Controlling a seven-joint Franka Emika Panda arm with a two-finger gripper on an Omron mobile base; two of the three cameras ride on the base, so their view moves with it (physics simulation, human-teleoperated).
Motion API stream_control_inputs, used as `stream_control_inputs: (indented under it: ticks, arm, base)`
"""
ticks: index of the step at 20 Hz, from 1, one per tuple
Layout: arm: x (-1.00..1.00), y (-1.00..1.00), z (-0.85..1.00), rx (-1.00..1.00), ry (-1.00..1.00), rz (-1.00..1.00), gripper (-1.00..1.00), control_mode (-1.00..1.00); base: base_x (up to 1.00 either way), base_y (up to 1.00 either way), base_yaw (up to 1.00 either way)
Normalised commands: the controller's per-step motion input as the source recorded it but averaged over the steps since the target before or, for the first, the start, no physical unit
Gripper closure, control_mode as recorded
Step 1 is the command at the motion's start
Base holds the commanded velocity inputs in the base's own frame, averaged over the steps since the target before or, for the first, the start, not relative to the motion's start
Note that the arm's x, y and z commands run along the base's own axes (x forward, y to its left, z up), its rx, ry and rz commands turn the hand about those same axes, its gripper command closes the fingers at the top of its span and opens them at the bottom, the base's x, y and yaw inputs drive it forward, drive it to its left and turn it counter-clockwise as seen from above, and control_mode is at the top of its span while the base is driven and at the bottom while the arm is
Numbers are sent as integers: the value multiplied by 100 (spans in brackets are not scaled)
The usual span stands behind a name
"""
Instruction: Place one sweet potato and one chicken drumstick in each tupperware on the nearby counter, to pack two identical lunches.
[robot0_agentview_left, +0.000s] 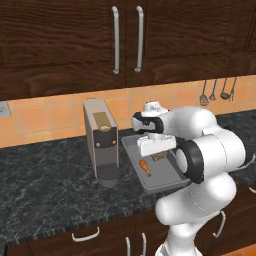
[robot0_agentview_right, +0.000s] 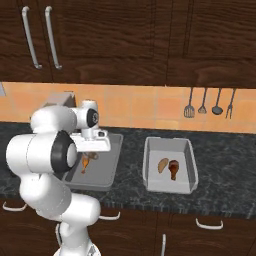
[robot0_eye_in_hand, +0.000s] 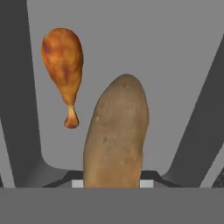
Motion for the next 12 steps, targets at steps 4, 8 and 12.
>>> stream_control_inputs:
  ticks: [4,8,12]
  arm:
    - [41,0,-94,1,-14,15,100,-100]
    - [34,-12,-42,4,-7,13,100,-100]
    - [1,-34,0,6,-1,4,100,-100]
  base:
    - [0,0,0]
    - [0,0,0]
    - [0,0,0]
